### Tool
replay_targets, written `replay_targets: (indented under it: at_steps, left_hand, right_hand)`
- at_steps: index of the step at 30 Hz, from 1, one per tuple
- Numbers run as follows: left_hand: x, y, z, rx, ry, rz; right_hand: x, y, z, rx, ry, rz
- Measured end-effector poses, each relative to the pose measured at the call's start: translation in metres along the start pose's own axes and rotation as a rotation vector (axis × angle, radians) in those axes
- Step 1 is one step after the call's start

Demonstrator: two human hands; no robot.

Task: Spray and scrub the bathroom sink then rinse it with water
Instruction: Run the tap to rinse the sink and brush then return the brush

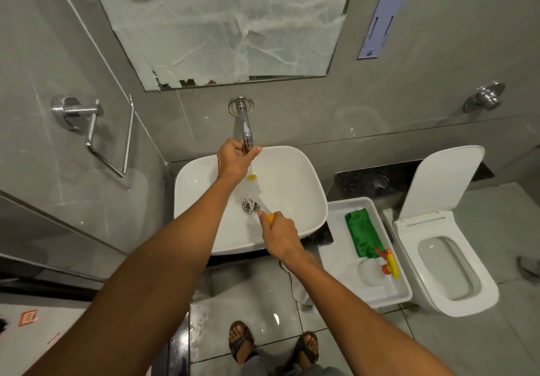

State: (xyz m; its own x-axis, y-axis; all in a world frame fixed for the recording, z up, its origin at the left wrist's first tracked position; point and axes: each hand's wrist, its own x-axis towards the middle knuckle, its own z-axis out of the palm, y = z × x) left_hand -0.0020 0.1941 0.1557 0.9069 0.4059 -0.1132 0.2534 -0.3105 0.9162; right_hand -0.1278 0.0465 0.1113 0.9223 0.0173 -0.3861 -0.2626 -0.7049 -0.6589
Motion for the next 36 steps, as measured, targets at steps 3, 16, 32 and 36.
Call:
replay_targets:
  at_steps: [3, 16, 32, 36]
  left_hand:
    - [-0.003, 0.002, 0.013, 0.146, 0.124, 0.035]
    - [-0.024, -0.022, 0.015, 0.212, 0.134, -0.038]
    - [-0.092, -0.044, 0.127, 0.400, 0.010, 0.201]
    - [-0.095, -0.045, 0.172, 0.436, -0.115, 0.290]
  right_hand:
    - [0.001, 0.002, -0.002, -0.012, 0.010, -0.003]
    - [0.001, 0.036, -0.021, 0.112, 0.003, -0.053]
    - [-0.005, 0.188, -0.072, 0.229, 0.335, -0.050]
    - [0.007, 0.228, -0.083, 0.244, 0.410, 0.025]
